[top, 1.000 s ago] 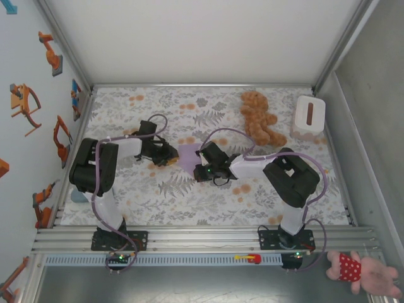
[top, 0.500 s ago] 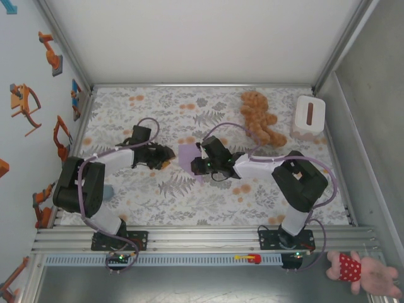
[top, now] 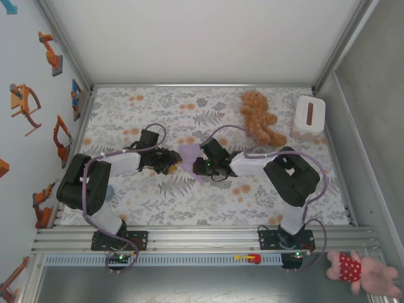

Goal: Fold a paper plane with a square sheet of paper (pick it up from the middle)
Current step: Fourth fold the wing at the center of the table.

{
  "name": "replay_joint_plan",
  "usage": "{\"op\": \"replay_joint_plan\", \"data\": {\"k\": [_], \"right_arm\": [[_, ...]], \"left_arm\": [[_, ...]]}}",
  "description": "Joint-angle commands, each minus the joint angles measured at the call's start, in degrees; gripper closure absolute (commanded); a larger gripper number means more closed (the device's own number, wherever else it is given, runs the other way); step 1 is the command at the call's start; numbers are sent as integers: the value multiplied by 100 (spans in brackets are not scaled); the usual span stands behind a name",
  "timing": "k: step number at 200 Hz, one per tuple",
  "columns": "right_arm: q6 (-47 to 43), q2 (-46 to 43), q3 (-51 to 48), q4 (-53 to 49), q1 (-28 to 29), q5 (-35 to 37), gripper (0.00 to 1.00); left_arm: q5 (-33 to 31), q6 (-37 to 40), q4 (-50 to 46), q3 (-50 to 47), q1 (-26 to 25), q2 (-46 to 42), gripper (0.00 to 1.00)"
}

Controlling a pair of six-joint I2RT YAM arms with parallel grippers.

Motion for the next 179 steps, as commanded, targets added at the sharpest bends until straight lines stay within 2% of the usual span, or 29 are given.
{"op": "replay_joint_plan", "data": {"k": [1, 33, 80, 113, 179], "right_arm": [[152, 167, 158, -236, -64, 115, 84], [197, 235, 85, -203, -82, 91, 84], [165, 232, 28, -193, -100, 71, 84], [148, 239, 21, -181, -111, 55, 84], [114, 226, 6, -184, -120, 40, 85]], "left_arm": [[118, -162, 56, 80, -42, 98, 59], [153, -166, 41, 174, -57, 214, 60], [217, -181, 88, 361, -63, 422, 71], [262, -181, 141, 435, -71, 581, 71], [1022, 91, 776, 423, -62, 596, 71]]}}
